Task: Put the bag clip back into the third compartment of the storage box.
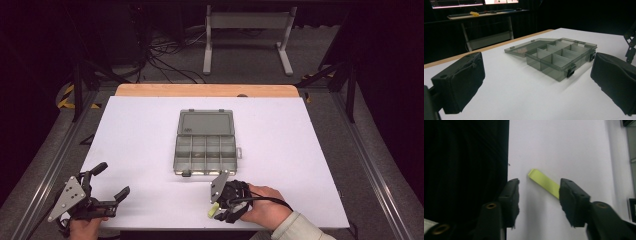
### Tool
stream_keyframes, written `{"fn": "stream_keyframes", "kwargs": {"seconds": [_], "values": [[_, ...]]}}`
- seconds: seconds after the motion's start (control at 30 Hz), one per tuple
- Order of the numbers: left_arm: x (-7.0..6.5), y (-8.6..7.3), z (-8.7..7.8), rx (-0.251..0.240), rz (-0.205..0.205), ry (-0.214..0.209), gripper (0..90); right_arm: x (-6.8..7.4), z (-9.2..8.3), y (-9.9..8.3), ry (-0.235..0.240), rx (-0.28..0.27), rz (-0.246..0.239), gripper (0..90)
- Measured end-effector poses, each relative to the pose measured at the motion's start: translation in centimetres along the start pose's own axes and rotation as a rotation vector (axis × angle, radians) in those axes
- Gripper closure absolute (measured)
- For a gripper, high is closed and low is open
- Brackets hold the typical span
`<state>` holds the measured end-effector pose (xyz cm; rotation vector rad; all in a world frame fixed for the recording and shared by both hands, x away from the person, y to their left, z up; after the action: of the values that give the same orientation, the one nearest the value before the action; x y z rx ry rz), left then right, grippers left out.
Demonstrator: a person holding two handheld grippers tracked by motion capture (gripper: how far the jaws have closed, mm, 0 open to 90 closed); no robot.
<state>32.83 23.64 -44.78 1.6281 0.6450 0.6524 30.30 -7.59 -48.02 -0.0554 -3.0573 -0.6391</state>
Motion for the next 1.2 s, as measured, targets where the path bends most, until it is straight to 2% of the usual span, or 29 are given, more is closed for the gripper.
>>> {"fn": "stream_keyframes", "kwargs": {"seconds": [0.1, 0.17, 0.2, 0.3, 0.53, 0.8, 0.87, 0.9, 1.2], "values": [[0.0, 0.0, 0.1, -0.001, -0.002, 0.0, 0.1, 0.1, 0.1, -0.2, 0.006, 0.01, -0.003, 70.5], [0.0, 0.0, 0.1, -0.002, -0.001, 0.003, 0.1, 0.1, 0.2, -0.2, 0.011, 0.008, -0.016, 84.8], [0.0, 0.0, 0.1, -0.002, -0.001, 0.002, 0.1, 0.3, 0.1, -0.3, 0.022, 0.024, -0.001, 88.1], [0.0, 0.0, 0.0, 0.0, -0.002, 0.001, 0.1, 0.3, 0.3, -0.4, 0.029, 0.026, -0.019, 90.0], [0.0, 0.0, 0.0, 0.001, -0.002, 0.0, 0.1, 0.9, 1.1, -0.5, 0.061, 0.071, -0.036, 90.0], [0.0, 0.0, 0.0, 0.001, 0.0, -0.002, 0.1, 1.0, 2.1, -0.1, 0.069, 0.06, -0.069, 90.0], [0.0, 0.0, 0.0, -0.001, -0.002, 0.003, 0.1, 0.9, 2.2, 0.0, 0.062, 0.057, -0.071, 90.0], [0.0, 0.0, 0.0, -0.002, -0.003, 0.004, 0.1, 1.1, 2.3, -0.1, 0.071, 0.072, -0.052, 90.0], [0.0, 0.0, 0.0, 0.003, 0.003, 0.002, 0.0, 0.9, 2.8, 0.5, 0.055, 0.056, -0.064, 90.0]]}}
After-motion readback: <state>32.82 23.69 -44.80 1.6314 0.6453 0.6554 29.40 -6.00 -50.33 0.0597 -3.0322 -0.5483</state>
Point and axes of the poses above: each handheld gripper's, and its own axes: z roughly forward along the jaws, y roughly out of its top, x roughly to its left, the point moved 8 cm from there along z, roughly forward along the jaws
